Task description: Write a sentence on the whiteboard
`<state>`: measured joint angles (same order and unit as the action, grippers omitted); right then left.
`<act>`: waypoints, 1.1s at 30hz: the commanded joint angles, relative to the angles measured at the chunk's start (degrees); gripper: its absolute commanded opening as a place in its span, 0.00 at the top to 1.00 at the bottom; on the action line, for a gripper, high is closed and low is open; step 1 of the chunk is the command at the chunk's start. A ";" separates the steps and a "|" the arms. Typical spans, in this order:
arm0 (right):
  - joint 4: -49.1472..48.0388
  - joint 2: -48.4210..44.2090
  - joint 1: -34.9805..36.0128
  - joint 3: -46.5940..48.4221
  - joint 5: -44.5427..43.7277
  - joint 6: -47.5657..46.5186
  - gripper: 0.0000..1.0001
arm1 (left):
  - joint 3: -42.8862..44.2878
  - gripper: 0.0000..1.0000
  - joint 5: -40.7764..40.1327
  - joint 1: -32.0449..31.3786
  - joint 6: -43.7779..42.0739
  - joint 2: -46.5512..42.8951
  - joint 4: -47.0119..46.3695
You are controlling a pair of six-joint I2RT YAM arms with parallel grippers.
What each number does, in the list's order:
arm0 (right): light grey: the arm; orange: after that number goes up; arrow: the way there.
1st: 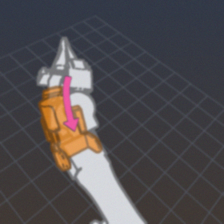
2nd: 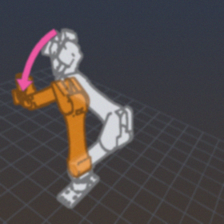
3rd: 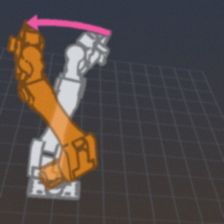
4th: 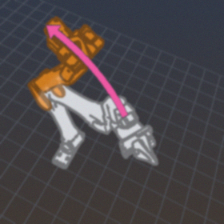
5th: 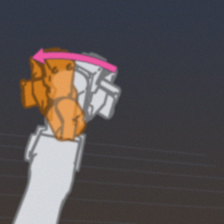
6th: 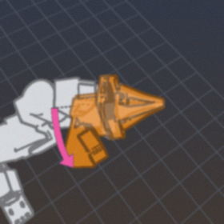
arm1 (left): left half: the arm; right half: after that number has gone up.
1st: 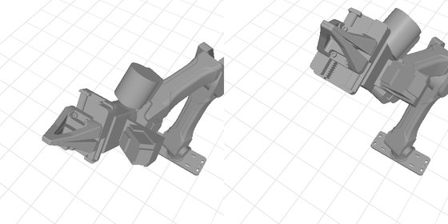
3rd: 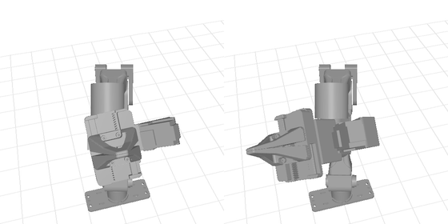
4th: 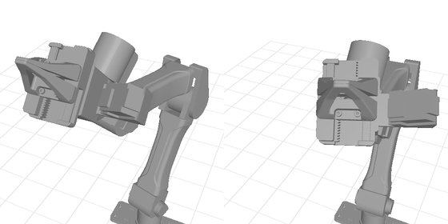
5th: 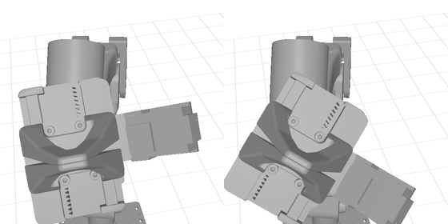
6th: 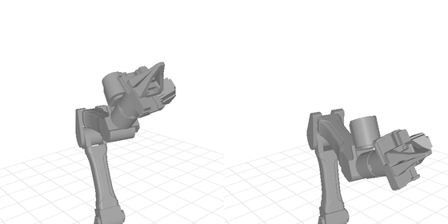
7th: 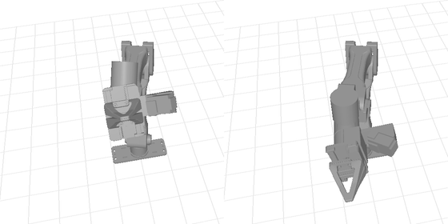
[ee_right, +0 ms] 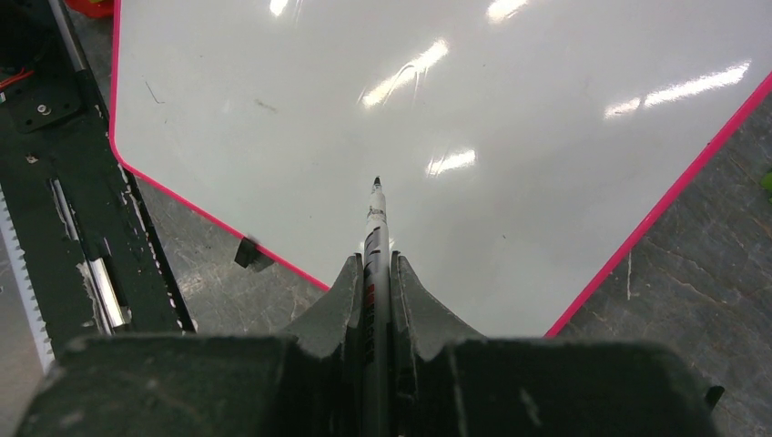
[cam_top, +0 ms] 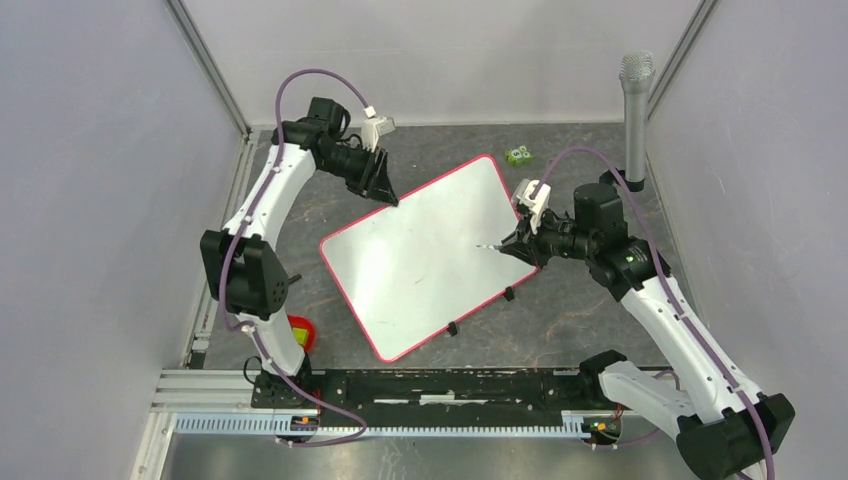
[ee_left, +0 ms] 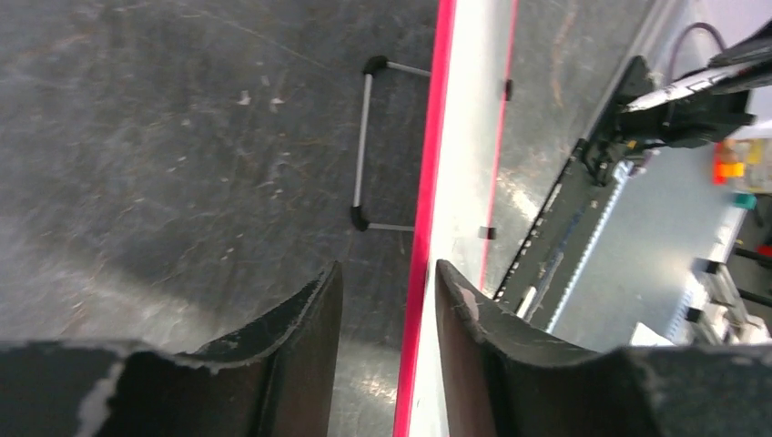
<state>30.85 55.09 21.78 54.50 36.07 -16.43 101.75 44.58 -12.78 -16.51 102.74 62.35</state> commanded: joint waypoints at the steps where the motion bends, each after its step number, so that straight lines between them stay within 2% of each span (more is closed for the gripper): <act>1: 0.26 -0.87 0.37 1.60 0.31 -0.93 1.00 | -1.77 0.55 10.66 -0.51 3.22 1.34 -1.52; 5: 0.09 -0.56 0.30 1.57 0.31 -1.15 1.00 | -1.96 0.65 11.54 -2.04 3.00 1.83 -1.48; 10: -0.08 -0.26 0.37 1.59 0.49 -1.15 1.00 | 0.94 0.96 12.00 -2.61 4.90 3.35 -1.89; 11: -0.09 -0.25 0.36 1.52 0.51 -1.15 1.00 | 1.07 0.98 12.10 -2.61 5.99 3.21 -3.10; 20: -0.18 0.37 0.36 1.92 1.10 -1.15 1.00 | 0.64 0.98 13.94 -3.16 13.79 2.99 -11.98; 24: -0.09 0.69 0.33 2.07 1.19 -1.22 1.00 | 0.06 0.98 13.58 -3.94 11.96 4.14 -10.42; 28: 0.00 0.81 0.37 1.76 1.53 -1.48 1.00 | 2.83 0.97 12.15 -4.28 4.57 6.16 -2.92; 30: 0.09 1.01 0.37 1.66 1.85 -1.68 1.00 | 4.66 0.85 11.28 -4.27 1.13 7.05 0.63; 33: 0.17 1.14 0.37 1.57 2.70 -1.77 1.00 | 4.83 0.71 9.60 -4.27 0.72 6.61 0.58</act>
<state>31.35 56.07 21.91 54.50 36.58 -17.34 103.90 54.92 -16.53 -10.94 109.49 59.46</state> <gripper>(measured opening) 0.153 0.223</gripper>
